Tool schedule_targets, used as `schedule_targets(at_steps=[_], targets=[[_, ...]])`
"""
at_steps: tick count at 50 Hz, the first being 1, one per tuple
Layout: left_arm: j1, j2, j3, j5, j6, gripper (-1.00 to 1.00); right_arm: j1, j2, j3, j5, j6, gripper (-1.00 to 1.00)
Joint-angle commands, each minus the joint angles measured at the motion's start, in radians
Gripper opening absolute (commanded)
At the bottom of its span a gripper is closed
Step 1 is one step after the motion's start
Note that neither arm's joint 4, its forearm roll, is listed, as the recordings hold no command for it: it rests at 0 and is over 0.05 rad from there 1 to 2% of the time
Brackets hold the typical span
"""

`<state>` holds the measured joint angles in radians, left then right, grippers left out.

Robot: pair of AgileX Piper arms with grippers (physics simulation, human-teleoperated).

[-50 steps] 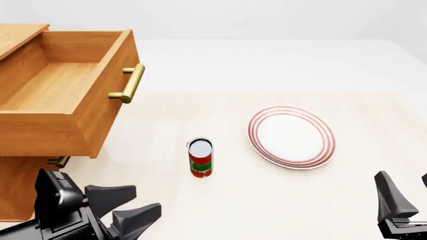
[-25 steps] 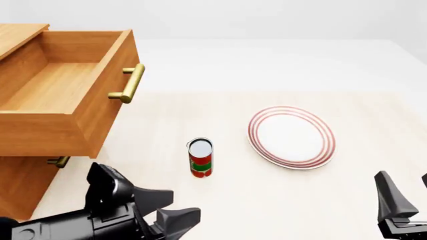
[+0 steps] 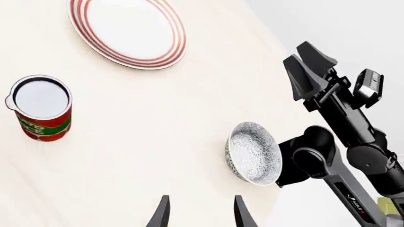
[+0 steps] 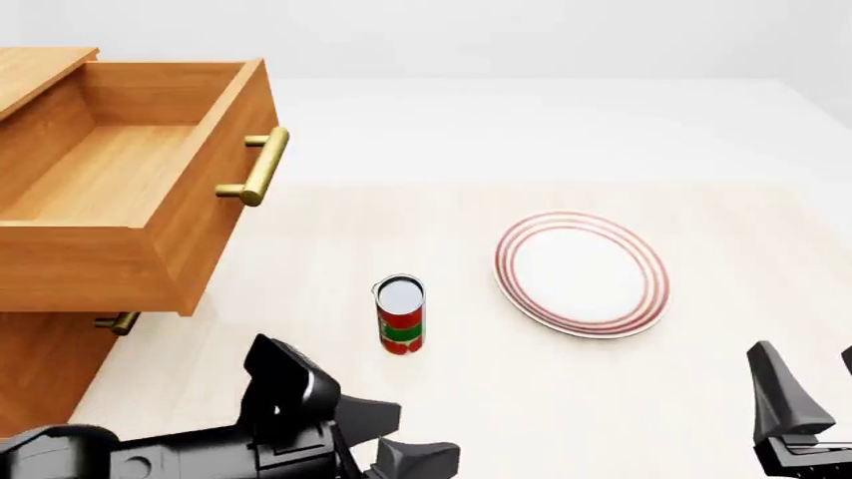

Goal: Put the bowl in the top drawer of the cabinet.

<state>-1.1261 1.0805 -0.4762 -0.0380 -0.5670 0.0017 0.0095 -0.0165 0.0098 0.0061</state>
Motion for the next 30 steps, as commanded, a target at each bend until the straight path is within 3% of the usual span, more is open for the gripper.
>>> schedule_targets(at_steps=[1, 30], targets=[[-0.042, 0.064, -0.043, -0.009, -0.006, 1.00, 0.000, 0.000, 0.000, 0.000, 0.000, 1.00], [-0.083, 0.235, -0.134, -0.056, -0.035, 1.00, 0.000, 0.000, 0.000, 0.000, 0.000, 1.00]])
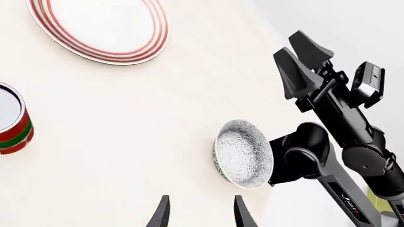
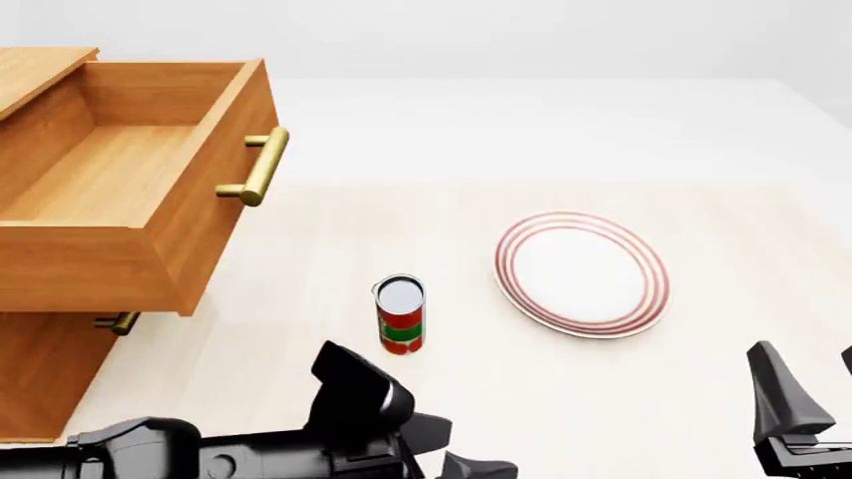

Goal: Put the bowl in the top drawer of the cabinet.

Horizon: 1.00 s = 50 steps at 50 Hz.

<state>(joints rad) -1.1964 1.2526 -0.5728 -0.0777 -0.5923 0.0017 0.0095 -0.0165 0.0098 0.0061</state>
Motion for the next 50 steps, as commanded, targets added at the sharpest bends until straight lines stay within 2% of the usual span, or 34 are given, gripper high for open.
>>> schedule_targets(at_steps=[1, 26, 39, 50], targets=[[-0.015, 0.071, -0.042, -0.019, -0.012, 1.00, 0.000, 0.000, 0.000, 0.000, 0.000, 1.00], [-0.059, 0.253, -0.132, -0.051, -0.088, 1.00, 0.000, 0.000, 0.000, 0.000, 0.000, 1.00], [-0.057, 0.326, -0.170, -0.051, -0.098, 1.00, 0.000, 0.000, 0.000, 0.000, 0.000, 1.00], [-0.091, 0.397, -0.224, -0.044, -0.113, 1.00, 0.000, 0.000, 0.000, 0.000, 0.000, 1.00]])
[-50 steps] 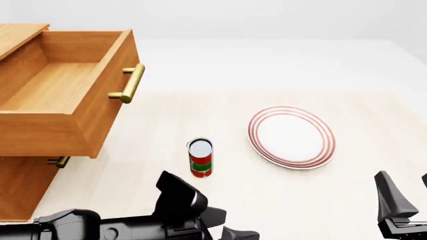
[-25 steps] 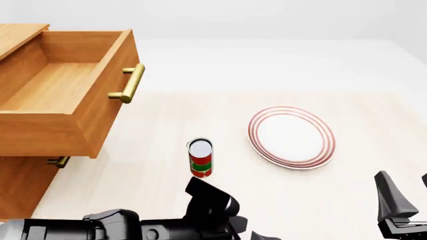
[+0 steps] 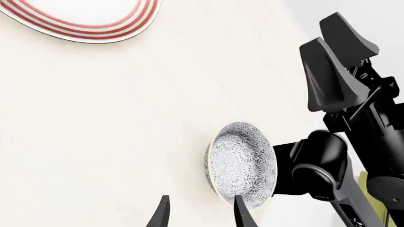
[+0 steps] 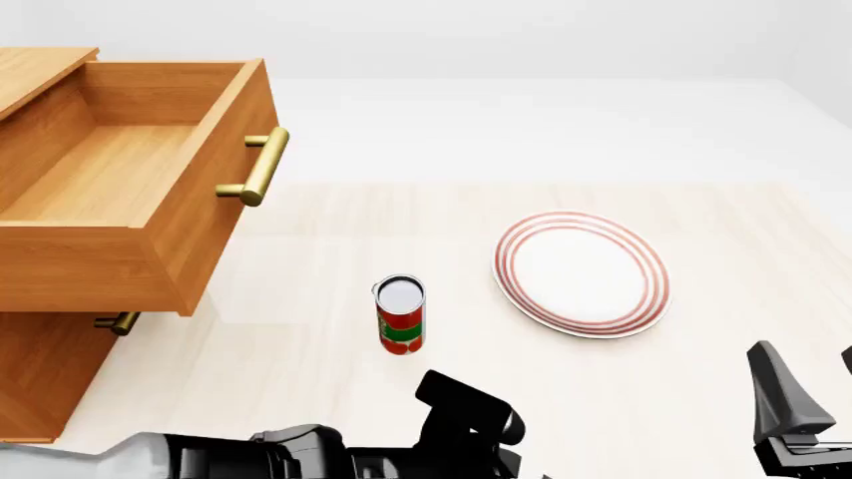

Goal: Put the bowl in the top drawer of the cabinet.

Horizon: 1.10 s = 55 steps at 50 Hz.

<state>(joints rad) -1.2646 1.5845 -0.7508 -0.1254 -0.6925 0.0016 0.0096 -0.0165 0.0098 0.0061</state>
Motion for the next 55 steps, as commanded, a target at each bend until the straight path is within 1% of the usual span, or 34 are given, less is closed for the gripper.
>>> schedule_targets(at_steps=[1, 15, 27, 45, 55], targets=[[-0.023, 0.065, -0.046, 0.004, -0.013, 1.00, 0.000, 0.000, 0.000, 0.000, 0.000, 1.00], [-0.058, 0.125, -0.109, 0.020, -0.018, 1.00, 0.000, 0.000, 0.000, 0.000, 0.000, 1.00], [-0.078, 0.158, -0.143, 0.027, -0.027, 1.00, 0.000, 0.000, 0.000, 0.000, 0.000, 1.00], [-0.036, 0.187, -0.109, -0.022, -0.059, 1.00, 0.000, 0.000, 0.000, 0.000, 0.000, 1.00], [-0.042, 0.218, -0.113, -0.042, -0.079, 1.00, 0.000, 0.000, 0.000, 0.000, 0.000, 1.00]])
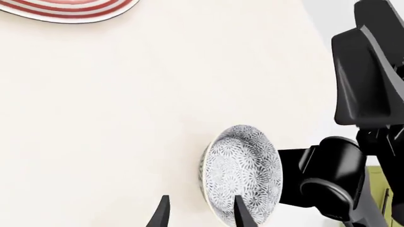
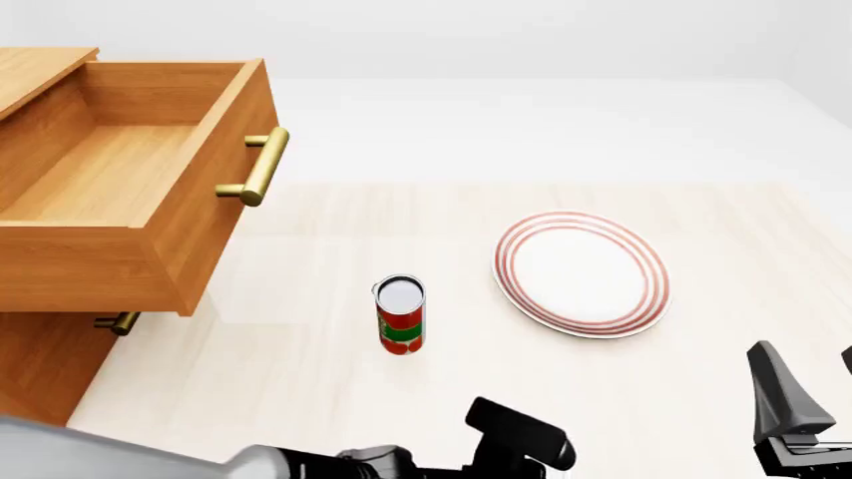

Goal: Put the bowl in the top drawer of the cabinet.

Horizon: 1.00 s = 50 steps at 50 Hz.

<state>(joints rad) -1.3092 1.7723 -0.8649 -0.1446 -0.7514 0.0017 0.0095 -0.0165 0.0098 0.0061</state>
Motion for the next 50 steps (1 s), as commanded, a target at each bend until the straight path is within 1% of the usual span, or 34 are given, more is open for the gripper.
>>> schedule_targets(at_steps=[1, 13, 50], targets=[[0.002, 0.033, 0.001, -0.024, -0.022, 1.00, 0.000, 0.000, 0.000, 0.000, 0.000, 1.00], [-0.015, 0.079, -0.019, -0.039, -0.036, 1.00, 0.000, 0.000, 0.000, 0.000, 0.000, 1.00], [-0.042, 0.144, -0.056, -0.059, -0.062, 1.00, 0.000, 0.000, 0.000, 0.000, 0.000, 1.00]])
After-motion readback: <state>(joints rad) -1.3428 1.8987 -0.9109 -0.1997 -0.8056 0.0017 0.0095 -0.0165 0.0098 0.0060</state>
